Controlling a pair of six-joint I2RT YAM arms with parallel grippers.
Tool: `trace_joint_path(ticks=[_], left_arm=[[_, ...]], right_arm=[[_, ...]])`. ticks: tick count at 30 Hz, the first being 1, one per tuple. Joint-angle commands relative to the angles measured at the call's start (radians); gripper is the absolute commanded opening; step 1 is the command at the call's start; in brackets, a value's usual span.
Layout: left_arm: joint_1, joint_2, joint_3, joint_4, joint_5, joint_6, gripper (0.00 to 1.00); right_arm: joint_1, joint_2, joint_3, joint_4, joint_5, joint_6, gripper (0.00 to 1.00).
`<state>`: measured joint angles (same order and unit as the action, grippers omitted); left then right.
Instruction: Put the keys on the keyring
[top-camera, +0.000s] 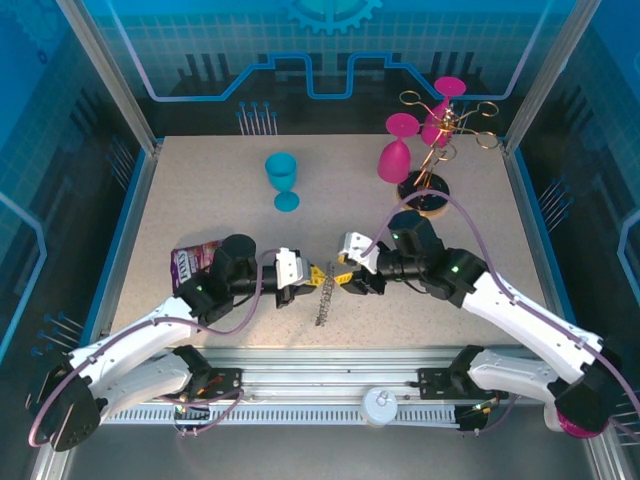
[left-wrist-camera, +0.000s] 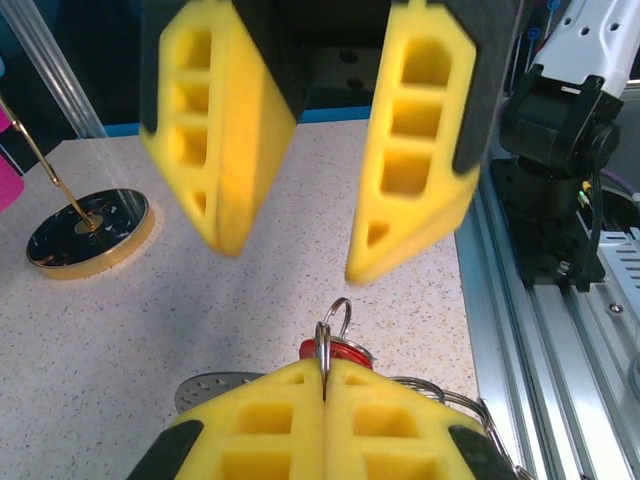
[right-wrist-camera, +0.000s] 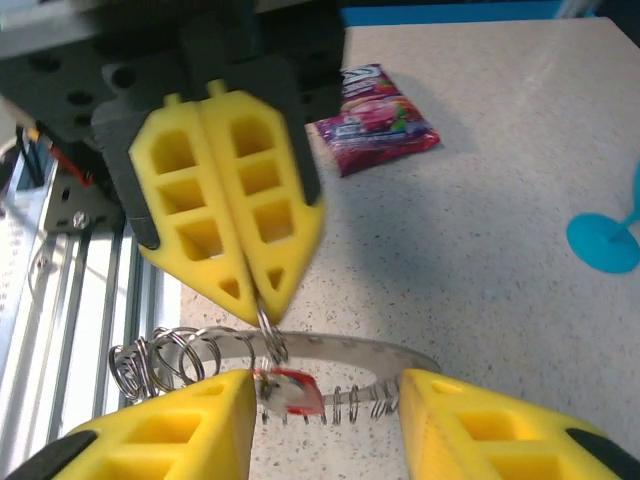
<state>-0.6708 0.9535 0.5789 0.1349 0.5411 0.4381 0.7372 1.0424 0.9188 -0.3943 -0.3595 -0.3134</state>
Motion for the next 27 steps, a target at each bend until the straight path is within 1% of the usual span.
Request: trace_joint_path(ticks=[1,4,8,11,13,15,21,23,27], left_arm=[[-0.007,-0.018,-0.026,0.120,-0.007,-0.047,0.00],[-0.008,-0.014,-0.037,0.149,-0.008,-0.064,0.00],[-0.007,-0.016,-0.037,0.146,-0.017,-0.061,0.00],[-0.007,-0.021,-0.037,0.141,-0.019,-0.062,0.00],[-0.007,-0.023,-0.036,0.135,-0.021,-0.064,0.00],[-0.009,-0.024,-0.035,0.131,-0.022,-0.064,0.00],[-0.008,-0.025,-0.033,0.130,-0.026,-0.061,0.00],[-0.009,-0.028,-0.036,0.152,-0.029,-0.065,0.00],[-0.008,-0.032,-0.043,0.209,-0.019,-0.082,0.00]], right_arm=[[-0.015,-0.039,-0.087,0.121,-0.033,0.141,0.44],[-0.015,-0.044,-0.125,0.176,-0.069,0.191,0.42],[-0.014,-0.017,-0.130,0.215,-0.106,0.212,0.40],[-0.012,0.002,-0.125,0.227,-0.119,0.211,0.33],[-0.010,0.004,-0.125,0.232,-0.124,0.209,0.31],[-0.010,0.000,-0.124,0.234,-0.126,0.206,0.27],[-0.010,-0.007,-0.124,0.205,-0.116,0.188,0.07],[-0.012,-0.010,-0.130,0.192,-0.105,0.185,0.00],[-0.017,-0.001,-0.144,0.170,-0.070,0.193,0.00]])
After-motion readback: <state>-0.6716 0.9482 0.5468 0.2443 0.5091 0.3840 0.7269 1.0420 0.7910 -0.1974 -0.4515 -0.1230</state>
